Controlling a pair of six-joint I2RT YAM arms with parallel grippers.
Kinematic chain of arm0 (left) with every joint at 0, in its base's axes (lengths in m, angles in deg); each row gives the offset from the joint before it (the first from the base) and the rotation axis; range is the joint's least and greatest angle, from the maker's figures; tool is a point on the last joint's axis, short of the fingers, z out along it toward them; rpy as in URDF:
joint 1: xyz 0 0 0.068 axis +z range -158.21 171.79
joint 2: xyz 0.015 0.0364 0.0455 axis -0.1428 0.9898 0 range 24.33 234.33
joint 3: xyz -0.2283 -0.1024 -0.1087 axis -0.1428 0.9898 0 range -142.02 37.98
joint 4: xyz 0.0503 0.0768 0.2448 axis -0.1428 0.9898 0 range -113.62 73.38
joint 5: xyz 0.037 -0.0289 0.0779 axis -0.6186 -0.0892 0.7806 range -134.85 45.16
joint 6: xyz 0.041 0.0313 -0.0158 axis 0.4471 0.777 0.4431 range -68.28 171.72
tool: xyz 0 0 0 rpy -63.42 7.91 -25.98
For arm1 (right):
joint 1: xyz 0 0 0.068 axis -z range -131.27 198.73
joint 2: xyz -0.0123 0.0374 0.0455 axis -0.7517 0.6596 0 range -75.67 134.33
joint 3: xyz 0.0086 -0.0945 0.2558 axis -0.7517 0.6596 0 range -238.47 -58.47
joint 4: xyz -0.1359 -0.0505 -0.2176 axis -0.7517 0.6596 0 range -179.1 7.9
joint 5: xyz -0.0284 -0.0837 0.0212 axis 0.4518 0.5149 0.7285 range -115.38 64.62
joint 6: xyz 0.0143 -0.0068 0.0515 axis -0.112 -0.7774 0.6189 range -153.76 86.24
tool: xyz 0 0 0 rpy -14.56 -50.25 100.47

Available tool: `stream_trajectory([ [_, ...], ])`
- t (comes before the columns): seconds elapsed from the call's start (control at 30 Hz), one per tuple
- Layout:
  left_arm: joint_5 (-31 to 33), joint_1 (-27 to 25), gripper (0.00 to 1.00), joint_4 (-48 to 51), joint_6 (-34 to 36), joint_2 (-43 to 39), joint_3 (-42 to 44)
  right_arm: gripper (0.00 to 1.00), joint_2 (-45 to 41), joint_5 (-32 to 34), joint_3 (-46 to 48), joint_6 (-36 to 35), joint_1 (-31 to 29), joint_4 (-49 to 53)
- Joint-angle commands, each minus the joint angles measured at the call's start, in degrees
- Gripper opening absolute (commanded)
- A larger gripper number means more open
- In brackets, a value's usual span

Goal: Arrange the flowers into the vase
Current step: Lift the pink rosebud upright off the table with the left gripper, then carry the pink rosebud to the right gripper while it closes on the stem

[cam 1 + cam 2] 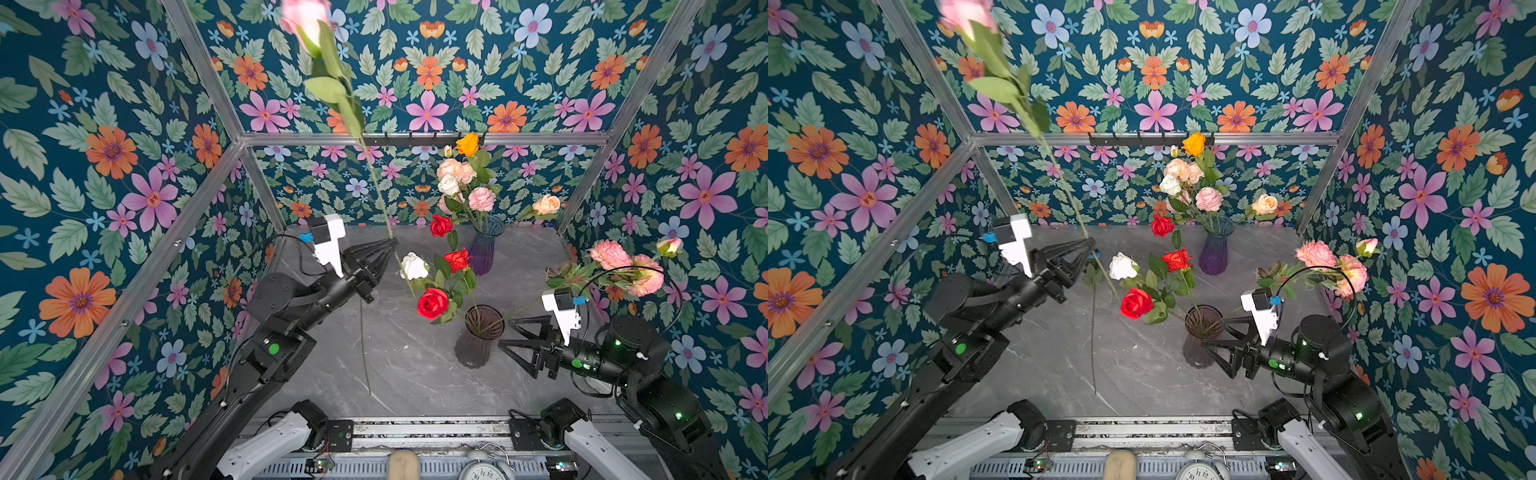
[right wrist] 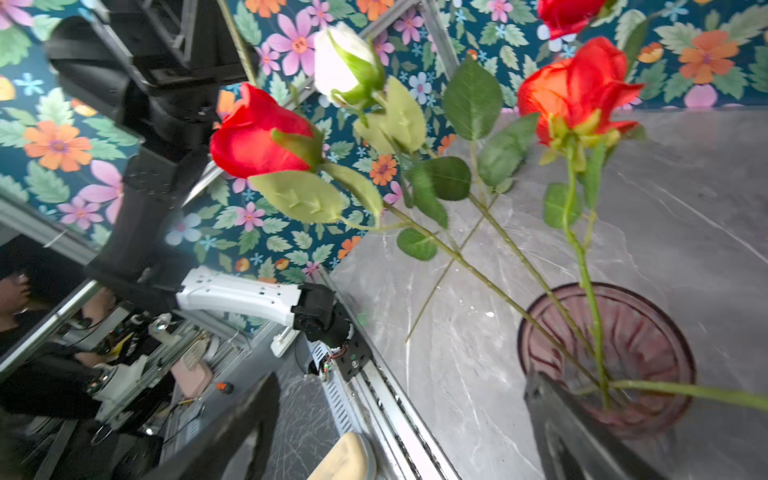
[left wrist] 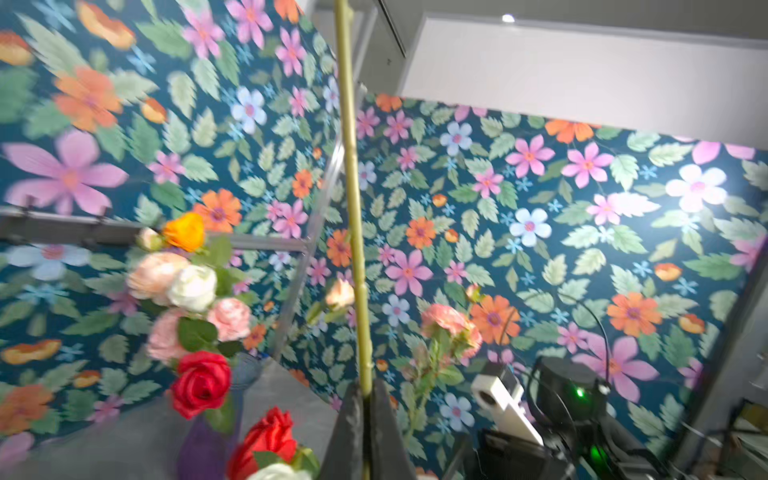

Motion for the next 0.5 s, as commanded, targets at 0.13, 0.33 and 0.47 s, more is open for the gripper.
stream_trajectory([
  [0.13, -2.61, -15.7, 0.0, -1.15, 11.1, 19.7, -16.76, 0.88, 4.45, -8.66, -9.23, 0.97, -0.07, -2.21],
  [0.33, -6.6, -20.28, 0.0, 1.14, 11.33, 33.26, -28.99, 0.87, 7.46, -10.44, -19.52, 0.83, -0.07, -0.7],
  [0.47, -6.88, -21.31, 0.0, 1.71, 11.68, 34.86, -29.08, 0.81, 6.48, -6.06, -24.04, -1.22, -0.09, 3.61],
])
